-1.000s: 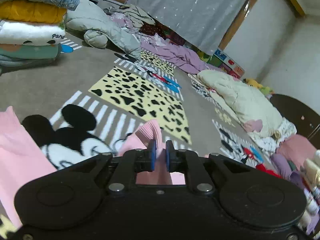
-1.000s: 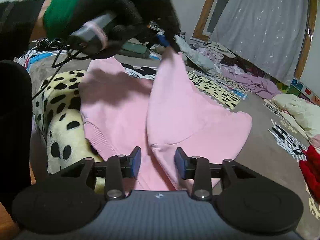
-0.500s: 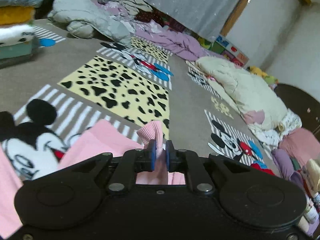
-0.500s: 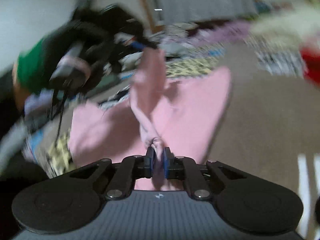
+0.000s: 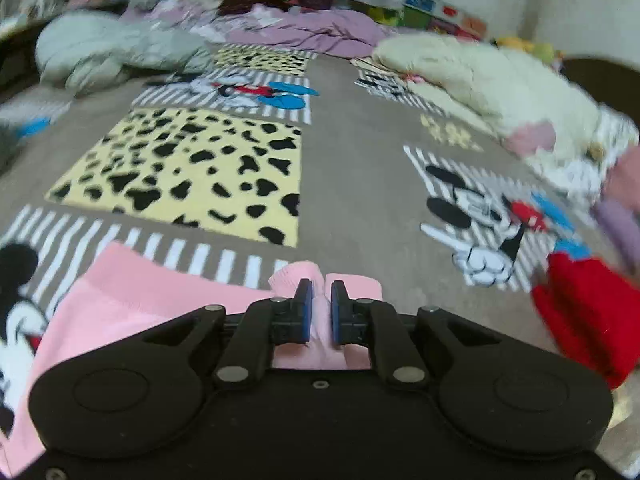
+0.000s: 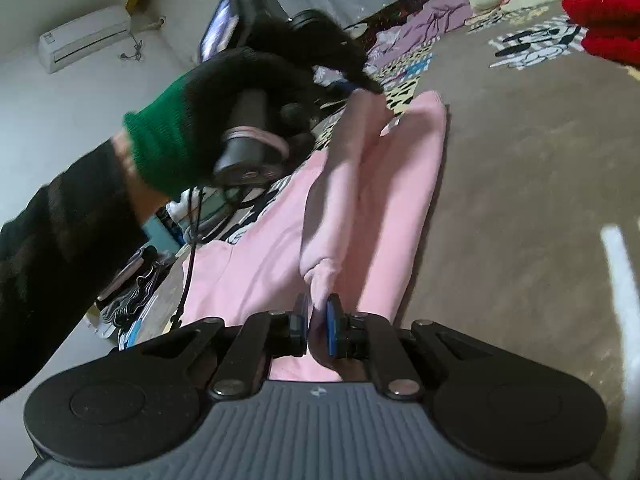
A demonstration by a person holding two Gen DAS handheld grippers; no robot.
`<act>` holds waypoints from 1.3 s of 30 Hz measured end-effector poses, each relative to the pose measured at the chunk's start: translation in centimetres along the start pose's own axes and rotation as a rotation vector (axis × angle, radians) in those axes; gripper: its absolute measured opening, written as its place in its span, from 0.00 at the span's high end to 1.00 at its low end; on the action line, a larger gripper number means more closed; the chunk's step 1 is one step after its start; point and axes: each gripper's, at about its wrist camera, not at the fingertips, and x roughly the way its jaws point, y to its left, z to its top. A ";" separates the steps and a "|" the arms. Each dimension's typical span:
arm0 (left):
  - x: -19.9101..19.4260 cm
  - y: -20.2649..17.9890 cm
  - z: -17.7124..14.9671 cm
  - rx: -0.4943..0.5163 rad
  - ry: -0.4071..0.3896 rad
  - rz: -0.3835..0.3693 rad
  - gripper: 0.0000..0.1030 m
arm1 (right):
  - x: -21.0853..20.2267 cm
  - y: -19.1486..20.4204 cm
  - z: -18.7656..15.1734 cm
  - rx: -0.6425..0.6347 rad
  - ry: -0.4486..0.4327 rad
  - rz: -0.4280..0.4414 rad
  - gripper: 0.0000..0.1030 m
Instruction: Fold clothes
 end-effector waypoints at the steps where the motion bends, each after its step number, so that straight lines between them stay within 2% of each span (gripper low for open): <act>1: 0.4 -0.5 -0.1 0.020 0.001 0.010 0.93 | 0.0 -0.1 0.1 0.006 0.003 0.004 0.89; 5: 1.7 -1.9 -0.5 0.056 0.011 0.007 0.93 | 0.0 -0.3 0.2 0.024 0.012 0.010 0.89; 7: 2.5 -3.0 -0.6 0.108 0.036 -0.062 0.92 | 0.1 -0.5 0.1 0.038 0.027 0.011 0.89; 8: 3.0 -3.3 -0.6 0.136 0.068 -0.116 0.81 | 0.0 -0.6 0.0 0.050 0.031 0.012 0.89; 10: 2.7 -2.1 -0.4 0.137 0.073 -0.131 0.77 | 0.0 -0.9 0.0 0.075 0.037 0.014 0.87; 18: -0.5 4.9 0.7 0.090 0.017 -0.150 0.77 | -1.6 -0.8 0.0 0.095 -0.004 0.033 0.85; 21: 0.3 5.1 0.2 0.096 0.036 -0.170 0.77 | -1.8 -0.7 0.1 0.089 -0.027 0.020 0.83; 25: 1.5 4.6 -0.3 0.102 0.058 -0.203 0.77 | -1.2 -0.8 0.3 0.104 -0.047 0.003 0.74; 28: 2.4 4.3 -0.6 0.106 0.074 -0.228 0.79 | -0.3 -0.8 0.1 0.085 -0.015 0.007 0.75; 29: 2.7 4.2 -0.8 0.107 0.080 -0.236 0.91 | 0.1 -0.7 0.1 0.077 -0.001 0.010 0.79; 30: 2.7 4.1 -0.8 0.106 0.075 -0.248 0.94 | 0.1 -0.6 0.1 0.068 0.006 0.005 0.87; 32: 0.6 4.4 -0.2 0.087 -0.017 -0.308 0.94 | 0.2 -0.6 0.0 0.075 0.016 0.009 0.88; 34: -0.7 4.3 -0.3 0.078 -0.069 -0.323 0.94 | 0.3 -0.8 -0.2 0.097 0.024 0.018 0.89; 35: -0.5 4.1 -0.4 0.086 -0.074 -0.328 0.94 | 0.4 -0.9 -0.3 0.105 0.028 0.021 0.89; 37: 1.1 3.5 -1.0 0.125 -0.026 -0.317 0.94 | 0.4 -1.2 -0.5 0.125 0.035 0.027 0.89; 39: 2.4 3.1 -1.6 0.174 0.026 -0.267 0.87 | 0.4 -1.3 -0.5 0.144 0.037 0.034 0.89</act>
